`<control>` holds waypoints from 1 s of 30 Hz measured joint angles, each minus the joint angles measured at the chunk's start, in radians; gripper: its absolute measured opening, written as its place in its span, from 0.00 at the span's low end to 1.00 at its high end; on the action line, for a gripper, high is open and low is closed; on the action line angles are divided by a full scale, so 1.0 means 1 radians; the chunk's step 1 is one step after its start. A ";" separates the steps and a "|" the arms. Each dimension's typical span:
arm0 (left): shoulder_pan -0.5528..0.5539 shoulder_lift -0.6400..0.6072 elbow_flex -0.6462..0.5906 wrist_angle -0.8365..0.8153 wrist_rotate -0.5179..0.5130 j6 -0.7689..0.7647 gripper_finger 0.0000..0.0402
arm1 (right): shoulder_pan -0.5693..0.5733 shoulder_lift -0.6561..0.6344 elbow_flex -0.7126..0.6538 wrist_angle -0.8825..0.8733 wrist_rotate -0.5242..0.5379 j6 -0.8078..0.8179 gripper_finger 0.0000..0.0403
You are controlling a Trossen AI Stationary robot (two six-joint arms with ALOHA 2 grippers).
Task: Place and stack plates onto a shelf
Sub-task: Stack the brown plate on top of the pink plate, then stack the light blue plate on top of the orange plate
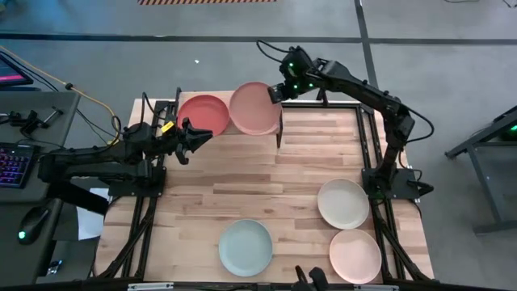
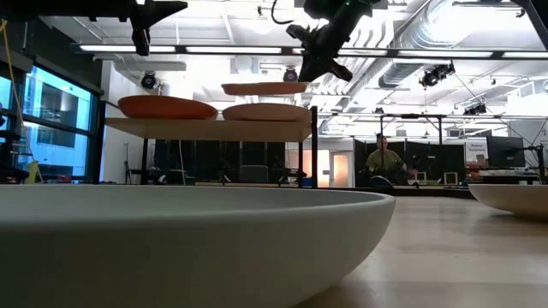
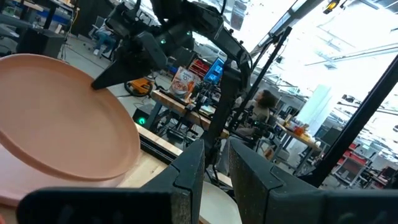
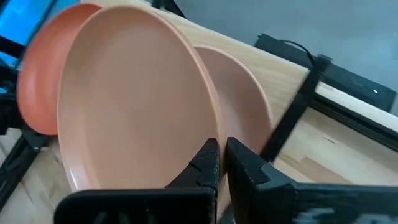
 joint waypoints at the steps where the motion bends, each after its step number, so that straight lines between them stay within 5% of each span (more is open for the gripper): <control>1: 0.000 0.000 0.000 0.000 0.000 0.000 0.16 | -0.002 0.000 0.000 -0.010 0.001 0.000 0.00; 12: 0.000 0.000 0.000 0.000 0.000 0.000 0.16 | -0.014 0.016 0.000 -0.032 0.025 0.004 0.02; 22: 0.000 0.000 0.000 -0.001 0.000 -0.001 0.16 | -0.014 0.044 -0.002 0.003 0.042 0.022 0.22; 30: 0.000 0.000 0.000 0.000 0.000 0.000 0.16 | -0.022 0.019 -0.002 -0.057 0.023 -0.113 0.32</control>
